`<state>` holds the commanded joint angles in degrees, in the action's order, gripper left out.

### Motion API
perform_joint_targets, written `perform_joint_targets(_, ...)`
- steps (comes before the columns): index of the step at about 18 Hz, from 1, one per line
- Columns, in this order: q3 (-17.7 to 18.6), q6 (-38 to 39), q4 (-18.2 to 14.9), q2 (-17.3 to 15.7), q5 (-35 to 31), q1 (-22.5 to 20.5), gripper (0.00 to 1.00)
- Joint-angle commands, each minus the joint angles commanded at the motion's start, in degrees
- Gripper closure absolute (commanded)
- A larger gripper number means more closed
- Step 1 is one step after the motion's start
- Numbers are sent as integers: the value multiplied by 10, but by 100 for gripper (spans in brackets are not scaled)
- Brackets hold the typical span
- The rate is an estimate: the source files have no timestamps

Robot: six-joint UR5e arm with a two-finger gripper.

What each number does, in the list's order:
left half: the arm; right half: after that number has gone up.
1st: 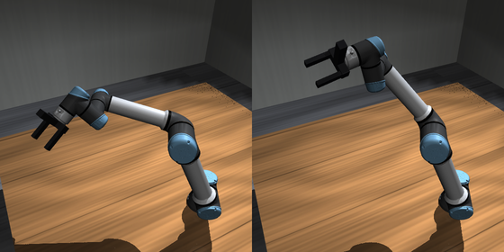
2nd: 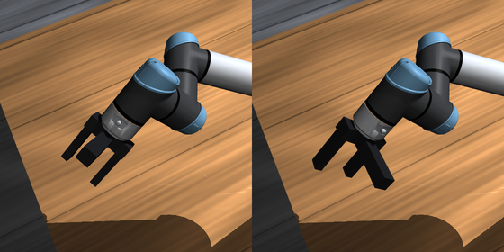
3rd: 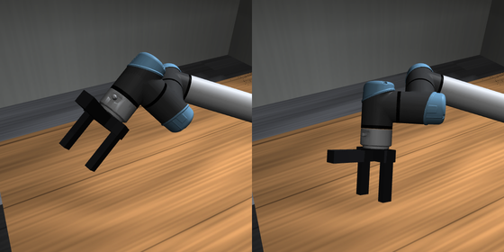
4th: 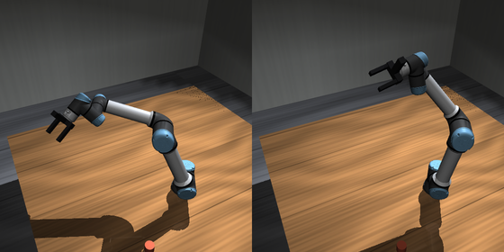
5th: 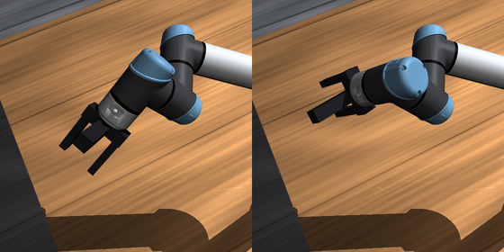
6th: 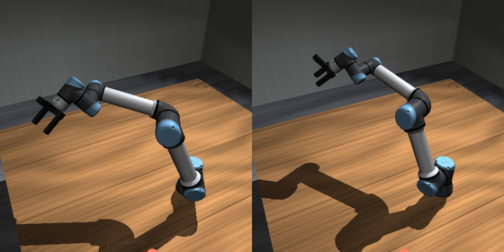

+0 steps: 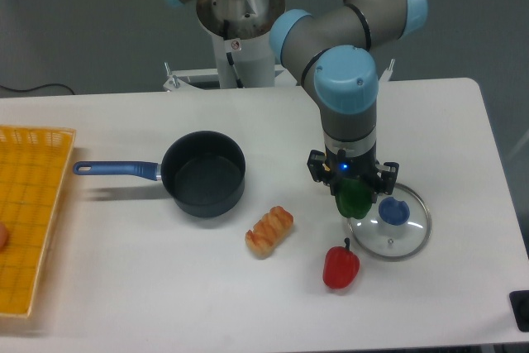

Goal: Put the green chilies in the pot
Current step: 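Lift the grasped green chili up from beside the glass lid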

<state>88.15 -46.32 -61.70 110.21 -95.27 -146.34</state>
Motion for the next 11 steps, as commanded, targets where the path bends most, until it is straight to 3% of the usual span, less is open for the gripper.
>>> perform_joint_targets(11,4,9,0,0,0,1,63)
